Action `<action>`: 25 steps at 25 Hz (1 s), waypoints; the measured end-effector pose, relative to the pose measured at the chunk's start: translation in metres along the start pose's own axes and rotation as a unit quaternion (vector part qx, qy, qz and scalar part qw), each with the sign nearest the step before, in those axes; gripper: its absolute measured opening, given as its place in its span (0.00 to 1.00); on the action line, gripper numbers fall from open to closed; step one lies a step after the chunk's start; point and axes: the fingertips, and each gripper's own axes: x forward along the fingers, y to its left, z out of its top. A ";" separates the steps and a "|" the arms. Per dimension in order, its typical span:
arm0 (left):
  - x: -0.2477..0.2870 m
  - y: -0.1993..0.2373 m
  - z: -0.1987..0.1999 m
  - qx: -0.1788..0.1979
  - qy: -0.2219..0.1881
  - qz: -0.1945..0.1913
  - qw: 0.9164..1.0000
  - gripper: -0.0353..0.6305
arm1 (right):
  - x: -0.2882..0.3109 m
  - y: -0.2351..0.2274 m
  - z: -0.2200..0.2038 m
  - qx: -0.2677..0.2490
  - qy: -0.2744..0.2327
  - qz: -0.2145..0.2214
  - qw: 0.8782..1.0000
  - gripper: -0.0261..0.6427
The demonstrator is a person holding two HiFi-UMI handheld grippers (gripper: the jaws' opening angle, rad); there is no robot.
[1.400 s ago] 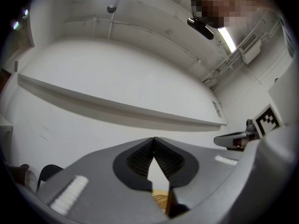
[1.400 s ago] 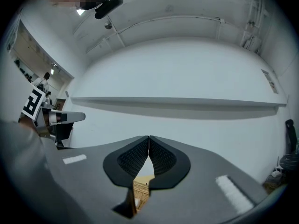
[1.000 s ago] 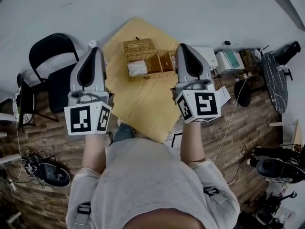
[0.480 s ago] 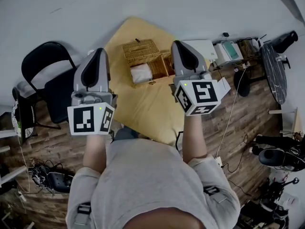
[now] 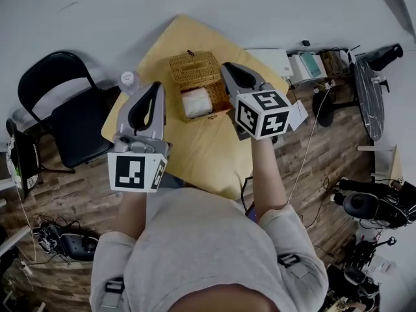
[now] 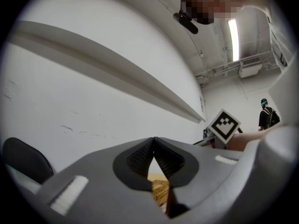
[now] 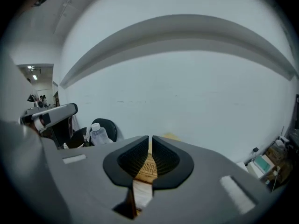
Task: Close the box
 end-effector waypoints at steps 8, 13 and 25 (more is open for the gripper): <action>0.006 -0.015 -0.031 -0.036 0.037 -0.042 0.998 0.14 | 0.056 -0.008 -0.001 0.025 0.067 0.038 0.997 0.06; 0.010 -0.017 -0.046 -0.053 0.053 -0.053 0.996 0.14 | 0.094 -0.016 -0.004 0.040 0.104 0.056 0.992 0.07; 0.022 -0.015 -0.076 -0.081 0.089 -0.066 0.991 0.14 | 0.178 -0.038 -0.052 0.080 0.216 0.082 0.970 0.17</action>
